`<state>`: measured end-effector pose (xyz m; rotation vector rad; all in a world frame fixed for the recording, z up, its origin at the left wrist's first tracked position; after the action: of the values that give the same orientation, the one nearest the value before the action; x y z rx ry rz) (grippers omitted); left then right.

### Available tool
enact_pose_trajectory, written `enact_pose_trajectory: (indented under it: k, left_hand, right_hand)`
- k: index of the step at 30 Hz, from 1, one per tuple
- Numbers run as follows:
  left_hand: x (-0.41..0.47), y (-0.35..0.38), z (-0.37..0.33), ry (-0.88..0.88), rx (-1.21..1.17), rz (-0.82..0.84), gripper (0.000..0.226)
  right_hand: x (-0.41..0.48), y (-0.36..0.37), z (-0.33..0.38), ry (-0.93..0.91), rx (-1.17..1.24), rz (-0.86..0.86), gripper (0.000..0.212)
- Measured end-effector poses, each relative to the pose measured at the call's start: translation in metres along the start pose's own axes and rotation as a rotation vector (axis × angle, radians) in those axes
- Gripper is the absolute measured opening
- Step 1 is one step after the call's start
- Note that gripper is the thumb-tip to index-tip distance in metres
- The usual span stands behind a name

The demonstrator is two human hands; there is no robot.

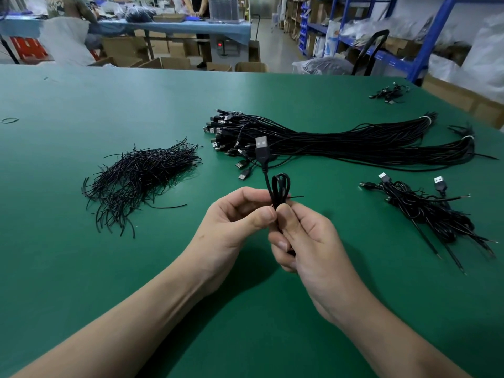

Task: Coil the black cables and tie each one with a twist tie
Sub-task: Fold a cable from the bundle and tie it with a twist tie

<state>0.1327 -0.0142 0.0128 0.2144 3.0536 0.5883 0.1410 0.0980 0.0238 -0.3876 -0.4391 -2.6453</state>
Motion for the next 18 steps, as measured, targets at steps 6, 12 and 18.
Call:
enact_pose_trajectory:
  k: [6,12,18]
  left_hand:
    - [-0.002,-0.001,-0.005,0.056,0.058,-0.012,0.025]
    - [-0.001,-0.003,0.000,-0.028,0.100,-0.018,0.031]
    - [-0.002,0.005,-0.002,-0.059,0.100,0.018,0.028]
  right_hand:
    - [0.000,-0.005,-0.007,0.091,-0.088,0.051,0.038]
    - [-0.003,-0.010,-0.012,0.200,-0.099,0.112,0.028]
    - [-0.004,-0.012,-0.015,0.278,-0.111,0.190,0.038]
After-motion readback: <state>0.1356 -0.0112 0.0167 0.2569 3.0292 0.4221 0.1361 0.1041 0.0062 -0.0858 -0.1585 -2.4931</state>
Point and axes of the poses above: each hand's wrist, its own x-axis towards the middle knuckle, its own y-axis out of the palm, z = x × y, the point moved 7 cm from there along x, towards the middle knuckle, and after that the axes turned 11 degrees about -y, right-handed, at the moved point
